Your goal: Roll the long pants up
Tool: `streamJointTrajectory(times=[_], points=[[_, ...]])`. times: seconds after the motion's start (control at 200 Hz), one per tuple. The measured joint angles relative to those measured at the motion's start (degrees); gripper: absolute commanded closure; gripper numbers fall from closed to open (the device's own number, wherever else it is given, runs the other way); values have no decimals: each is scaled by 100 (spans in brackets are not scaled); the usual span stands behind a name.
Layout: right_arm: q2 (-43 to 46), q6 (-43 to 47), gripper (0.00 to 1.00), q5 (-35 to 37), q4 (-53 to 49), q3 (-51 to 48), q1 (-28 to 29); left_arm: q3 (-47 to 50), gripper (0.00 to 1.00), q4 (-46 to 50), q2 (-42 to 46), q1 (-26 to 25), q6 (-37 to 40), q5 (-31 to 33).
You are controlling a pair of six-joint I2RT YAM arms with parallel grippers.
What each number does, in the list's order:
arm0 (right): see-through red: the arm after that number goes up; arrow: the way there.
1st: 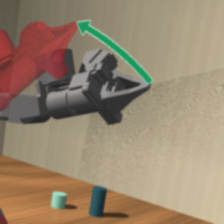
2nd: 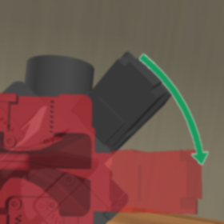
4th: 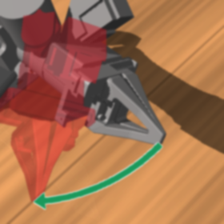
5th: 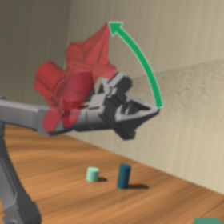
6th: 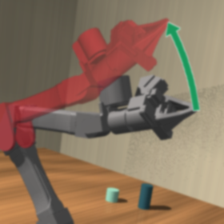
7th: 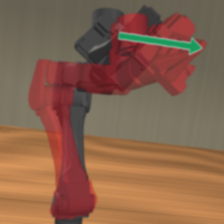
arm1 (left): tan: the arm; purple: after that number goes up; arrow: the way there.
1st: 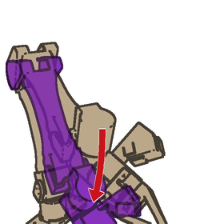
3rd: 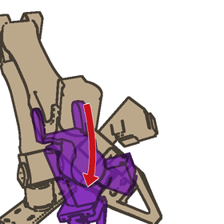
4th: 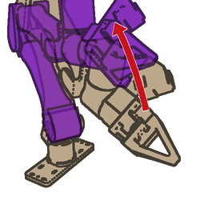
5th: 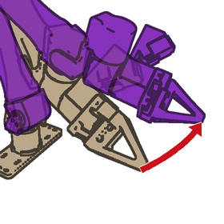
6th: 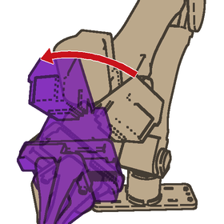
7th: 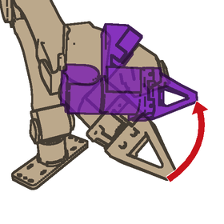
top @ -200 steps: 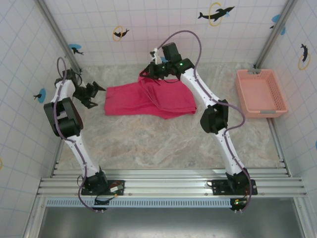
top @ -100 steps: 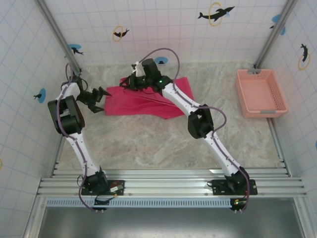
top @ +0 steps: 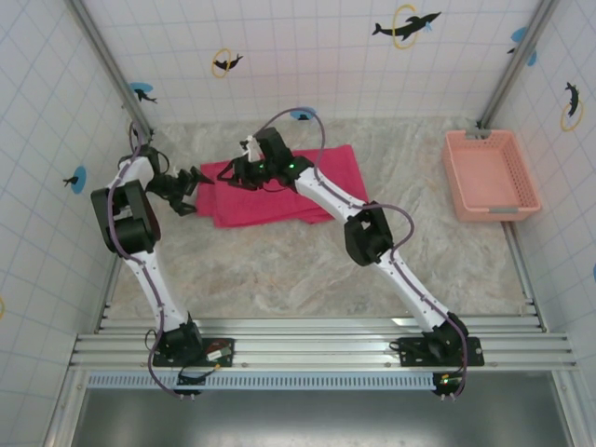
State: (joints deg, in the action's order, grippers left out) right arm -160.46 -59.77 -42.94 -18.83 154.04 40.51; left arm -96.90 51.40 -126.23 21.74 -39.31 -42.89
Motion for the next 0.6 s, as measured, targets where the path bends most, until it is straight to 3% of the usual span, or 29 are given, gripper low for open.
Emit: streamJointTrajectory(times=[0.25,0.415,0.601], points=[[1521,1320,45,90,-1390,-1213,-848,-254,3,621,719,-131,533,535],[2455,1810,45,155,-1591,-1937,-1322,516,3,619,1565,-693,662,785],[2704,2124,46,140,-1746,-2238,-1368,1237,3,667,1587,-1115,796,1276]])
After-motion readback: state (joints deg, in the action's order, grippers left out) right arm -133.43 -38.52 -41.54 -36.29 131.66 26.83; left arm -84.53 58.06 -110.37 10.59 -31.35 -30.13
